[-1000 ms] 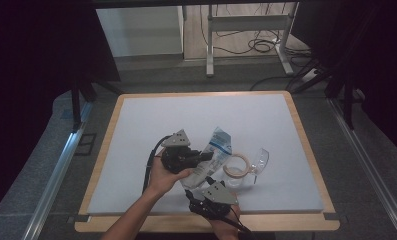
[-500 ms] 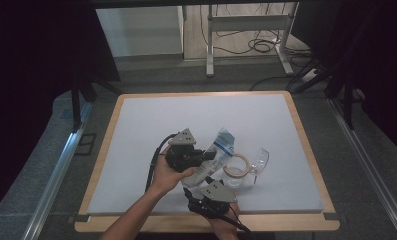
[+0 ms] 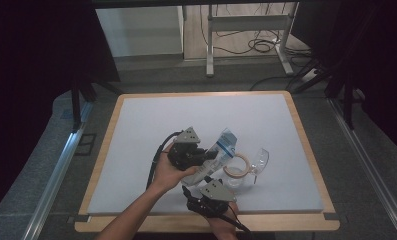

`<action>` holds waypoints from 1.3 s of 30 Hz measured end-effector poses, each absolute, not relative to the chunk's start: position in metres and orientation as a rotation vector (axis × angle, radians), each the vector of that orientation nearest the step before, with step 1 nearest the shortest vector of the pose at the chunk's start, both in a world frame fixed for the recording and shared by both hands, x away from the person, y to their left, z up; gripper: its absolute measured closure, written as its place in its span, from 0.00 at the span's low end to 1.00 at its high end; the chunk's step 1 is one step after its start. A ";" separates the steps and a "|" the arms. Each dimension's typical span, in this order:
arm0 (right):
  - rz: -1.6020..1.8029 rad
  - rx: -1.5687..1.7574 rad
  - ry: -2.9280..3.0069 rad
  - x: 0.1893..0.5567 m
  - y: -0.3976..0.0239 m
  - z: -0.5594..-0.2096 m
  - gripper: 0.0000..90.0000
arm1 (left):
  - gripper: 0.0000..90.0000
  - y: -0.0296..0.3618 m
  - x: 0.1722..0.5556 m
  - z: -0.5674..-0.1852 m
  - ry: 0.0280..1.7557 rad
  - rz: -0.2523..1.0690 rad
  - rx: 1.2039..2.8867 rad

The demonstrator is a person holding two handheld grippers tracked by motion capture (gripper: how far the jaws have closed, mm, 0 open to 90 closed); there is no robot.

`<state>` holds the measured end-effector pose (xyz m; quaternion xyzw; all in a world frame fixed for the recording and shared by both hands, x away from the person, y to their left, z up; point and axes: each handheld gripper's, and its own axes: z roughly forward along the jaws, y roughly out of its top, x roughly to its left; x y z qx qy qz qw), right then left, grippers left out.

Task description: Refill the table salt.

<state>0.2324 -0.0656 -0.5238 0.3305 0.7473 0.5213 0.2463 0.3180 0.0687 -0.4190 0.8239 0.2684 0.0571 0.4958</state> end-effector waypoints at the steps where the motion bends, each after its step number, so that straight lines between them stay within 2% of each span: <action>1: 1.423 0.900 2.038 0.232 -0.065 -0.523 0.31 | 1.00 0.068 0.319 -0.418 0.649 0.138 1.999; 39: 1.452 0.916 1.987 0.232 -0.056 -0.511 0.31 | 1.00 0.051 0.323 -0.407 0.646 0.145 2.083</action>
